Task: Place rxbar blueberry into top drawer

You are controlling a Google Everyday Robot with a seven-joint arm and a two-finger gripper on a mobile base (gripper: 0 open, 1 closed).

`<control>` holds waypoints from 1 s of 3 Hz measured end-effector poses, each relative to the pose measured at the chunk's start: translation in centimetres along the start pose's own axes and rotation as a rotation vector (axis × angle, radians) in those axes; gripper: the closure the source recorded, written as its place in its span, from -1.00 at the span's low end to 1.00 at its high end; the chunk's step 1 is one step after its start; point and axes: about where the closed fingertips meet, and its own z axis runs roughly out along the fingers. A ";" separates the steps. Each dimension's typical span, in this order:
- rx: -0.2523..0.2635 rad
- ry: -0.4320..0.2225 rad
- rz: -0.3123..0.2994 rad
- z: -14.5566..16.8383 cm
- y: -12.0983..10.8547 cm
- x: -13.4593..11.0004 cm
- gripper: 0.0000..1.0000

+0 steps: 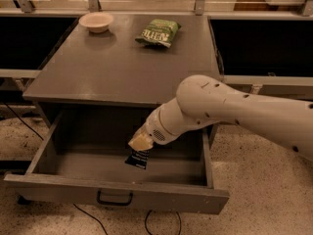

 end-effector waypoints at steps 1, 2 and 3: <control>0.031 -0.023 0.035 1.3 -2.5 0.4 1.00; 0.031 -0.024 0.035 1.3 -2.5 0.4 1.00; -0.005 -0.024 0.077 2.5 -1.5 2.7 1.00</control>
Offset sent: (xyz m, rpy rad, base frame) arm 0.0373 -0.0084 -0.0223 0.0280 -0.0077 -0.0700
